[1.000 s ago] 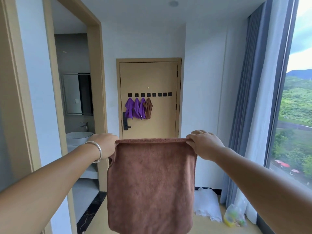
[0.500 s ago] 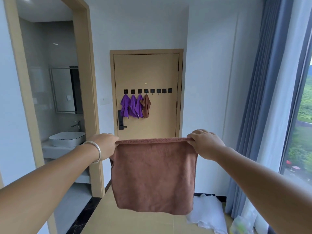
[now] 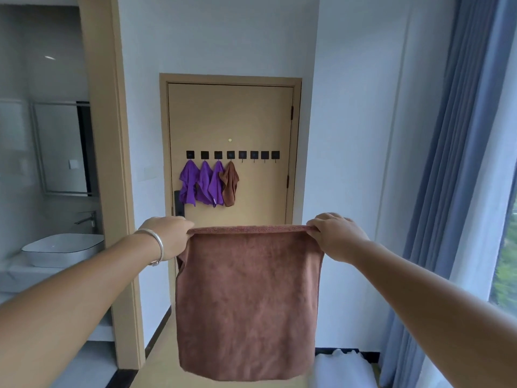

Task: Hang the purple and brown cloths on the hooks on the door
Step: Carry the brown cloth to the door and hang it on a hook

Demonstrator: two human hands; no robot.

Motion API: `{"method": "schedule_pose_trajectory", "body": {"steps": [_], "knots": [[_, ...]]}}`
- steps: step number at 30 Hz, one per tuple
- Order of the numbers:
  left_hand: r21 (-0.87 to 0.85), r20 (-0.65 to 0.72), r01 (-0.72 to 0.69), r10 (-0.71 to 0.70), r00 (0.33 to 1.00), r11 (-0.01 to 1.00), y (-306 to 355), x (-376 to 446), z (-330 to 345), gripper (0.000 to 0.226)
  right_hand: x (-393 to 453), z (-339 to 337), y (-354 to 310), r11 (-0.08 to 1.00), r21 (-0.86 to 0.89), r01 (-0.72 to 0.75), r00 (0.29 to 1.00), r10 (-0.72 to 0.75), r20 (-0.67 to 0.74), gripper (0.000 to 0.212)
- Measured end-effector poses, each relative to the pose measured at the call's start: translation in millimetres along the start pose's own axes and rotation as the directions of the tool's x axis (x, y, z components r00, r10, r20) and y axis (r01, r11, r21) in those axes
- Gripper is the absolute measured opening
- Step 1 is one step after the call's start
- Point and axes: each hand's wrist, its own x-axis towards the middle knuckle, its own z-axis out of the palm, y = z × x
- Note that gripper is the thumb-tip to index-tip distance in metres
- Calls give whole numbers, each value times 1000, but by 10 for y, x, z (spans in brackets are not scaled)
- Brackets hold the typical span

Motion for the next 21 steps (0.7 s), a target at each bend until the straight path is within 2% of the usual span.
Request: {"method": "schedule_pose_trajectory", "body": {"steps": [9,21], "knots": [[16,52,-27,26,998,1000,-244,953,500,19,887,589,81,1000,6,-19,999,19,27,42],[16,31,9,-10,999,1000,-48,2470,1030,27,2420,1219,823,1000,8,-12,1000,12,6,43]]}}
